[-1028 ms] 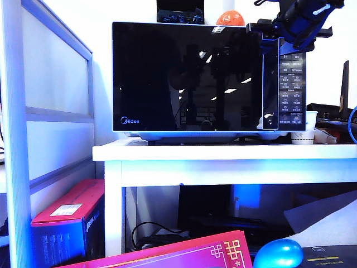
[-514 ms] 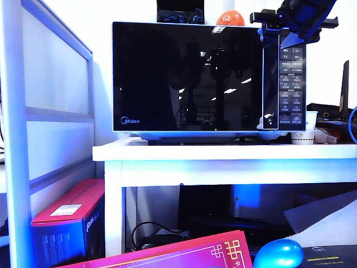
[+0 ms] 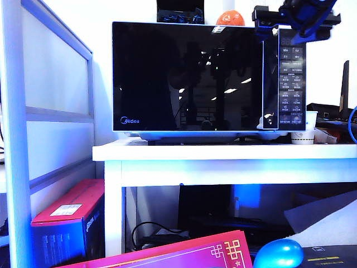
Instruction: Open the microwave door, place the orange inside the microwave, then close the microwave door.
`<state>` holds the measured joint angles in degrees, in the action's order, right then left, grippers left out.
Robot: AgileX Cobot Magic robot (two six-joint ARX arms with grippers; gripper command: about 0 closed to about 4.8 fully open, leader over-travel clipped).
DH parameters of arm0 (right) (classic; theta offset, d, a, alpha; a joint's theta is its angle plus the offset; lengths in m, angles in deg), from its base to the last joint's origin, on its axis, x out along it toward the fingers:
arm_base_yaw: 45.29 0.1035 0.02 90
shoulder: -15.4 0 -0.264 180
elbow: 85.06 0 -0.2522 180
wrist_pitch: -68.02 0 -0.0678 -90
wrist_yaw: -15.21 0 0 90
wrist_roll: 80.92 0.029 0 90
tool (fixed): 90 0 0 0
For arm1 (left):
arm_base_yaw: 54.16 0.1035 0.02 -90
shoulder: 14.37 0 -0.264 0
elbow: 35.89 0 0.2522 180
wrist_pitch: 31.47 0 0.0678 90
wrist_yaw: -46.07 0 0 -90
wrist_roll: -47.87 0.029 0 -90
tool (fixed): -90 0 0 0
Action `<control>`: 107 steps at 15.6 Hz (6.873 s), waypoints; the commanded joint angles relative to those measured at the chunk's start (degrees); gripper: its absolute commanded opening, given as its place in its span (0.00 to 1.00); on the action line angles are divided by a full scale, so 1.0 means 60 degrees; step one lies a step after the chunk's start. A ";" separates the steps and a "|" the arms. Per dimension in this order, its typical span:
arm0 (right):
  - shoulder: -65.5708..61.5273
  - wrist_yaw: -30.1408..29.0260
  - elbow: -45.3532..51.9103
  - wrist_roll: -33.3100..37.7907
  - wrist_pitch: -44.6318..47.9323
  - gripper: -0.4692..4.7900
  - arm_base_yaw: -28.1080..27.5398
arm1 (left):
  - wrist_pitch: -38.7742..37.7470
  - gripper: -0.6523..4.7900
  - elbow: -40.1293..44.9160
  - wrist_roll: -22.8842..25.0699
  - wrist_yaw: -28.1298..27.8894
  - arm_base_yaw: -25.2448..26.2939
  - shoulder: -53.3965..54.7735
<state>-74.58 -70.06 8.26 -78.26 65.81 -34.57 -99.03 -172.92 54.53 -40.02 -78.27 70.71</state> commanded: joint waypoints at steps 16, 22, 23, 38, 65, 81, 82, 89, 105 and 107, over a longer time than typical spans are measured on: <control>-0.1515 0.0270 -0.0040 0.0018 0.2696 1.00 -0.0011 | 0.0087 0.11 -0.0022 0.0036 0.0036 -0.0011 -0.0025; -0.1395 0.0259 -0.0040 0.0018 0.2437 0.36 0.0007 | 0.0091 0.11 -0.0022 0.0040 0.0033 -0.0011 -0.0022; -0.1297 0.0259 -0.0040 0.0015 0.2218 0.36 0.0011 | 0.0084 0.11 -0.0022 0.0040 0.0033 -0.0011 -0.0022; 0.0659 -0.1847 -0.0040 0.0018 -0.0448 0.96 0.0015 | 0.0058 0.11 -0.0022 0.0040 0.0033 -0.0011 -0.0018; 0.1333 0.1053 -0.0040 -0.1490 -0.0805 0.09 -0.0036 | 0.0015 0.11 -0.0022 0.0036 0.0040 -0.0011 -0.0018; 0.2871 0.0164 -0.0040 -0.1566 -0.0962 0.09 -0.0036 | -0.0022 0.11 -0.0022 0.0033 0.0036 -0.0011 -0.0018; 0.2732 0.1013 -0.0040 -0.1654 -0.0867 0.09 -0.0047 | -0.0025 0.11 -0.0022 0.0036 0.0036 -0.0011 -0.0018; 0.0929 -0.0433 -0.0040 -0.1690 -0.0692 0.09 -0.0182 | -0.0066 0.11 -0.0022 0.0033 0.0069 -0.0011 -0.0018; 0.2758 -0.0878 -0.0040 -0.1770 -0.0543 0.09 -0.0168 | -0.0098 0.11 -0.0022 0.0036 0.0073 -0.0011 -0.0004; 0.2422 -0.0801 -0.0040 -0.1774 -0.0940 0.09 -0.0168 | -0.0084 0.11 -0.0022 0.0036 0.0069 -0.0011 0.0018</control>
<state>-59.85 -75.24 8.47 -88.91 59.41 -35.64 -100.37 -172.89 54.55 -39.63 -78.45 70.92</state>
